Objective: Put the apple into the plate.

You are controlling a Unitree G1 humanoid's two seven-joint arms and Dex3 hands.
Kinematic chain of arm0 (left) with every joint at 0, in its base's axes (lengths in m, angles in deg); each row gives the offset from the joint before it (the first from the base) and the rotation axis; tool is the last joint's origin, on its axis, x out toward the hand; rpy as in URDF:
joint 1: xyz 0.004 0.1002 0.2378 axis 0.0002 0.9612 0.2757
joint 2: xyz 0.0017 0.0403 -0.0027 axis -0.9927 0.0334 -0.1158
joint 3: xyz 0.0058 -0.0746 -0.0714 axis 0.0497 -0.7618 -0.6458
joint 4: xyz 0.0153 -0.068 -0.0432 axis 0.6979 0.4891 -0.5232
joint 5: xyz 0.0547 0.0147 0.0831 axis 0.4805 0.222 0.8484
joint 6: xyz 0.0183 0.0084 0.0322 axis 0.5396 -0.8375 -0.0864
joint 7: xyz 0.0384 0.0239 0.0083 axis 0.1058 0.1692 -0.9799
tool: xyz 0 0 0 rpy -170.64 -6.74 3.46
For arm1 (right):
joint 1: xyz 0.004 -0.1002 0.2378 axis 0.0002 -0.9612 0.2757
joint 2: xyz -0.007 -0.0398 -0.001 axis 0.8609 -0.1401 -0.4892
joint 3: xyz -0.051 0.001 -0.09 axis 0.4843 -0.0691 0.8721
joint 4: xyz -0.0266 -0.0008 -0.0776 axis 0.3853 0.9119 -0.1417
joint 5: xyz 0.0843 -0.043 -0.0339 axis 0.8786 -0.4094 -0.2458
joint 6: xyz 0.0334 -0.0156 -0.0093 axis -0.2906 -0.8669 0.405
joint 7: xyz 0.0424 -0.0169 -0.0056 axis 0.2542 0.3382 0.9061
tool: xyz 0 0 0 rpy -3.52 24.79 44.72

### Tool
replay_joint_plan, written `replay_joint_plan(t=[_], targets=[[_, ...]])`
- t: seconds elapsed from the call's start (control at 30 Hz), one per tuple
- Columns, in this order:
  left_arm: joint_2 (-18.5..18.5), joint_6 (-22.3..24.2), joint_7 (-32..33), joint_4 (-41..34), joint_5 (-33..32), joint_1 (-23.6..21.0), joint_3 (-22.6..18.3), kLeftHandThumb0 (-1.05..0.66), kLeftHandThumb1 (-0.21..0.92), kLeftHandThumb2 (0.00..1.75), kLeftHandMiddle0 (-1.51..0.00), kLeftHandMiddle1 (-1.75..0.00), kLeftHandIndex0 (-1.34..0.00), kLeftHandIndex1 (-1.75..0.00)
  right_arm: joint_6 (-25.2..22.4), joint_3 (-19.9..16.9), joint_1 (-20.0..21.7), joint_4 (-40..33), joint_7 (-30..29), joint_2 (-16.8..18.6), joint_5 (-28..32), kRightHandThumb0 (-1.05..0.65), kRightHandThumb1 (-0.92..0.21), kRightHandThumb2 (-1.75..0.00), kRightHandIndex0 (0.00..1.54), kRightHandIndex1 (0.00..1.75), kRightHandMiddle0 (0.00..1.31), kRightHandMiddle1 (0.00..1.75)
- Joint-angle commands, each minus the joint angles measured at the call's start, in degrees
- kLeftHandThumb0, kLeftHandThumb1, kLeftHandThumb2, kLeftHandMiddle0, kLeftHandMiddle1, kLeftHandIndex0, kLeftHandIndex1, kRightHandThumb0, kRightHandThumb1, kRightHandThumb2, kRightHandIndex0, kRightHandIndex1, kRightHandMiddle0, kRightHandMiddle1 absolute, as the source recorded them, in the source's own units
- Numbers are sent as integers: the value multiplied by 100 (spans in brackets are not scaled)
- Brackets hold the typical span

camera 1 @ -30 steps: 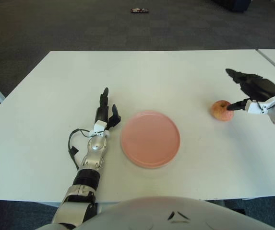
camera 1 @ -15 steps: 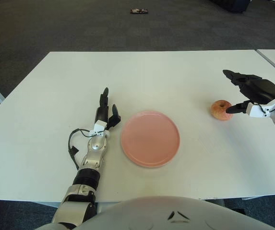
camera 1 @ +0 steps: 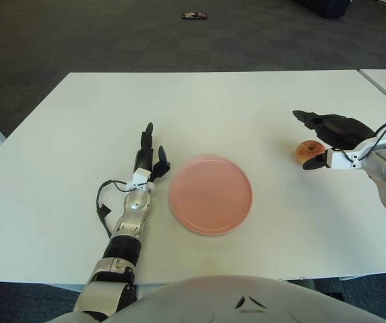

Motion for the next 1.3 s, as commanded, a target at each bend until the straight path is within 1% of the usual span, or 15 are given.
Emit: replay_joint_plan(t=[0.0, 0.17, 0.43, 0.67, 0.77, 1.07, 1.17, 1.27], targets=[[1, 138, -64, 200, -23, 156, -19, -76, 92, 98, -10, 0, 0, -25, 116, -47, 184, 53, -54, -67, -14, -105, -92, -13, 0, 0, 0, 0], [7, 104, -62, 211, -20, 159, -11, -75, 92, 99, -9, 0, 0, -24, 206, -69, 197, 109, -25, -83, 19, -105, -92, -12, 0, 0, 0, 0], [3, 117, -22, 223, 16, 154, -1, -76, 92, 99, -9, 0, 0, -23, 194, -5, 332, 260, 115, -102, -18, -105, -92, -15, 0, 0, 0, 0], [3, 131, -6, 221, 31, 155, -2, -76, 92, 99, -10, 0, 0, -25, 304, 123, 589, 707, 106, -113, -104, -105, -92, -13, 0, 0, 0, 0], [-1, 149, -4, 214, 38, 155, -3, -76, 92, 99, -10, 0, 0, -25, 335, 130, 618, 787, 86, -117, -117, -105, -92, -11, 0, 0, 0, 0], [-13, 181, -11, 182, 42, 166, -5, -76, 92, 98, -10, 0, 0, -26, 484, 169, 729, 1257, -160, -90, -191, -105, -92, -8, 0, 0, 0, 0], [-36, 167, -25, 176, 53, 180, 0, -77, 92, 98, -9, 0, 0, -25, 605, 188, 789, 1590, -362, -94, -213, -105, -92, -7, 0, 0, 0, 0], [-42, 165, -20, 177, 59, 179, 0, -78, 92, 99, -9, 0, 0, -25, 674, 202, 824, 1743, -468, -90, -213, -105, -92, -7, 0, 0, 0, 0]])
